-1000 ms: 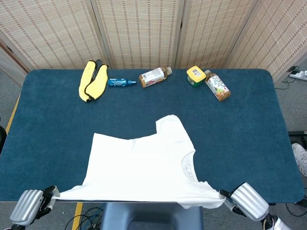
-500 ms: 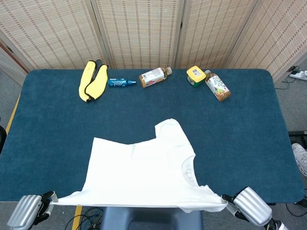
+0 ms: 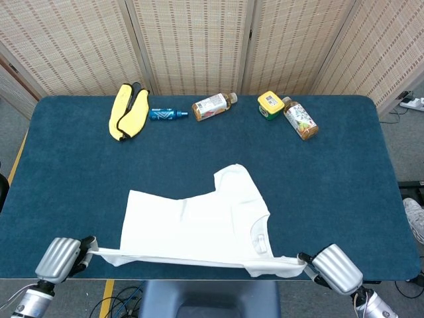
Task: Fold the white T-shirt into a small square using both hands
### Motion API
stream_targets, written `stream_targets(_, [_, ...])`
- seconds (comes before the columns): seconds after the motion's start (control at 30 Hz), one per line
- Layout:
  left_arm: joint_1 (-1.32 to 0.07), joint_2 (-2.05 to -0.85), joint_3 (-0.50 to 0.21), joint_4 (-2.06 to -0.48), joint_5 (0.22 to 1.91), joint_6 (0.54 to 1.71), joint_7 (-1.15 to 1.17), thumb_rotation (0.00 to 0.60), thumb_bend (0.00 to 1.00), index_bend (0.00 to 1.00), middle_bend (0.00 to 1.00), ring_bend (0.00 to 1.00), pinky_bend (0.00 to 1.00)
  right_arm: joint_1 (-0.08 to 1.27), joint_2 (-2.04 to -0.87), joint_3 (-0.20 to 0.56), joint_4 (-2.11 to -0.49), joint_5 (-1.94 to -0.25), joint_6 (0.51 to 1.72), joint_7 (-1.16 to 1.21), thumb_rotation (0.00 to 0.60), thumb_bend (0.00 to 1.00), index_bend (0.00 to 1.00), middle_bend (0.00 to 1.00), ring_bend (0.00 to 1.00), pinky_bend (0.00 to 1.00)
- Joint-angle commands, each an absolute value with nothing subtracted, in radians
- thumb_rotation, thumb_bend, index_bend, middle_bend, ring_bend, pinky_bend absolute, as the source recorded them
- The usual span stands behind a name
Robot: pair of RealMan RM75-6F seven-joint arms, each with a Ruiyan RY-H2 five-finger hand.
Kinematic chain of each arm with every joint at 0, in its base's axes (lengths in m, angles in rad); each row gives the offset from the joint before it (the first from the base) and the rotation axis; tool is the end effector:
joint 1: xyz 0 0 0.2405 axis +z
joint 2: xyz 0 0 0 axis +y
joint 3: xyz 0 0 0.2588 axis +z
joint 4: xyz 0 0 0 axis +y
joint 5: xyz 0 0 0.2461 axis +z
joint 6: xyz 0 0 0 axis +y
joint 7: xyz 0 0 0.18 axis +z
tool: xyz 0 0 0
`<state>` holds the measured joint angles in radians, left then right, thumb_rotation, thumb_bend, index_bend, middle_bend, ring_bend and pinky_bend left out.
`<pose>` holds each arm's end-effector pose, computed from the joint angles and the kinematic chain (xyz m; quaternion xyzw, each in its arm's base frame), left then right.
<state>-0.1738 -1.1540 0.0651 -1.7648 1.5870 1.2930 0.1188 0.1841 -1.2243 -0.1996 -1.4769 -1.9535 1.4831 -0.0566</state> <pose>-0.2723 0.2040 0.0468 -0.6908 -0.4319 -0.3545 0.4588 -0.2786 -0.1639 0.0369 0.7876 -0.2891 0.3901 0.3793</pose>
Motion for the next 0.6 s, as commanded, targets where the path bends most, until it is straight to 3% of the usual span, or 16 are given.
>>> stream_targets(0.03, [-0.237, -1.184, 0.013, -1.754, 1.529, 1.217, 0.161, 0.600, 0.57, 0.57, 0.94, 0.86, 0.97, 0.198, -1.241, -0.174, -1.494, -1.922, 1.451, -0.079, 0.600, 0.56, 0.68, 1.00, 1.00, 1.00])
stream_targets(0.6, [-0.476, -1.313, -0.136, -1.627, 1.263, 0.953, 0.314, 0.600, 0.57, 0.57, 0.94, 0.86, 0.97, 0.282, -1.319, -0.052, -1.520, -1.779, 1.313, -0.148, 0.600, 0.56, 0.68, 1.00, 1.00, 1.00])
